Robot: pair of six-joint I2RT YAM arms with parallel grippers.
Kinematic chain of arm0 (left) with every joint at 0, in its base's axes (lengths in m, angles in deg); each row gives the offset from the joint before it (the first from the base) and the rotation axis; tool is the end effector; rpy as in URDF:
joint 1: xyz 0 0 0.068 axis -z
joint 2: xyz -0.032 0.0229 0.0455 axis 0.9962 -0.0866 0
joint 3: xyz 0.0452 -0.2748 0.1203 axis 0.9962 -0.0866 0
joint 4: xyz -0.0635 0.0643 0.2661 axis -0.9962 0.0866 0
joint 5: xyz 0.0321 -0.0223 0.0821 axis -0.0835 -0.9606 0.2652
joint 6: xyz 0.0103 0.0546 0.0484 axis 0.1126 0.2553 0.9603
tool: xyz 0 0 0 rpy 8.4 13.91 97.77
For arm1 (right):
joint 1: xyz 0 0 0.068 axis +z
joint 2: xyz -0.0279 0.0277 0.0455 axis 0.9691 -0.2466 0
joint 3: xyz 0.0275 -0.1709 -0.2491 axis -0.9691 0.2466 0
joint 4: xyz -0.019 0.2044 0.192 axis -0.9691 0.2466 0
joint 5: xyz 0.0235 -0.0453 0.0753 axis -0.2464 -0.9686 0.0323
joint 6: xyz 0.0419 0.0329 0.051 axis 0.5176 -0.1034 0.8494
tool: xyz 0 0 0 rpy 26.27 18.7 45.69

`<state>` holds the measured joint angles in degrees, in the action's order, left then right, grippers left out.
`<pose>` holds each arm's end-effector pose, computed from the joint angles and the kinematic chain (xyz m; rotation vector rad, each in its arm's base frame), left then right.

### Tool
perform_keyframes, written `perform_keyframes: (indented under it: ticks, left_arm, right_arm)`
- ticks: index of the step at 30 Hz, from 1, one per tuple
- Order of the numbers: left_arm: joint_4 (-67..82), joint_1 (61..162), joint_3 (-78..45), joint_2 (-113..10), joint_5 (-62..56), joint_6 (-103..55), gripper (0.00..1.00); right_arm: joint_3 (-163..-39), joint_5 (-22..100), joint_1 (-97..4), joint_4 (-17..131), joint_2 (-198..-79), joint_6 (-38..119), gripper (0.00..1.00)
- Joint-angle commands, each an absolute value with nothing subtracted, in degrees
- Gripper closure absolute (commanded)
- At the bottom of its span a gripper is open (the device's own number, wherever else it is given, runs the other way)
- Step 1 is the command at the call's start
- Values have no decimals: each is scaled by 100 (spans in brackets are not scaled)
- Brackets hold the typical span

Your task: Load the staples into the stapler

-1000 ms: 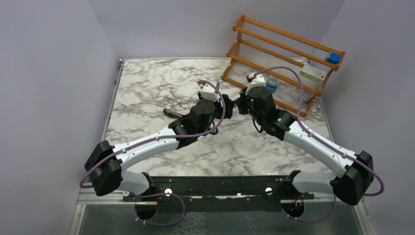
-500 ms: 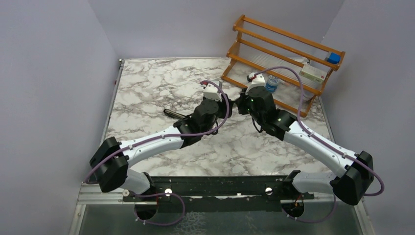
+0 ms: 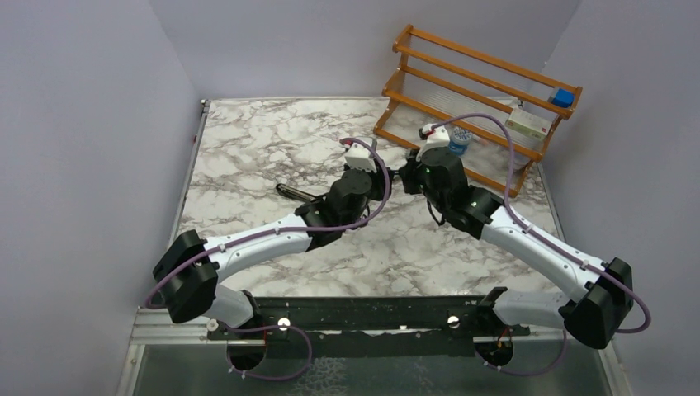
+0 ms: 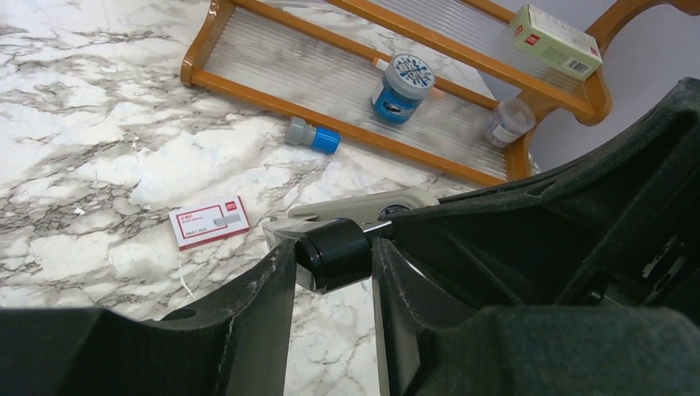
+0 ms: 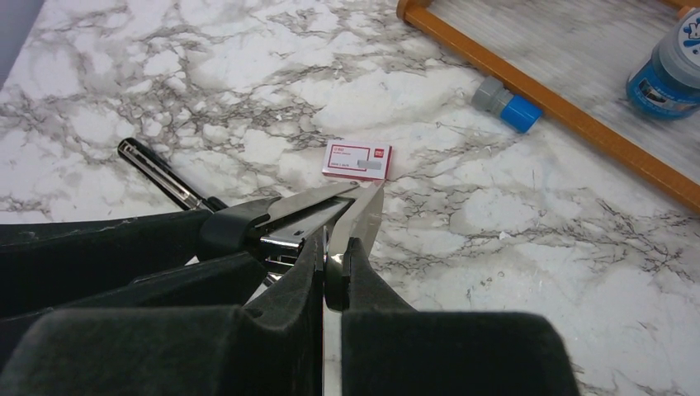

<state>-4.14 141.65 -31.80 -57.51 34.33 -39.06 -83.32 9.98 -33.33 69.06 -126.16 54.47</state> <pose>0.2280 -0.2916 0.3270 0.0862 1.7700 -0.6195 0.2408 0.1887 0.3451 -0.1286 1.9655 0.3445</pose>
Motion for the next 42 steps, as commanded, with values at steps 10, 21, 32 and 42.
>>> perform_keyframes:
  ticks: [10,21,32,42]
  left_arm:
    - [514,13485,-3835,-5059,4170,-3804,100]
    - [777,12913,-4455,-4344,4152,-3969,100]
    - [677,12539,-4903,-4025,3977,-4139,88]
    - [631,12426,-5128,-3823,4037,-4153,86]
  right_arm:
    - [-8347,651,-3306,6400,-11959,5676,99]
    - [-8332,824,-3306,6327,-11713,5871,99]
    - [-8394,1605,-3334,6163,-11390,6344,99]
    - [-8286,2129,-3399,6113,-11113,6871,99]
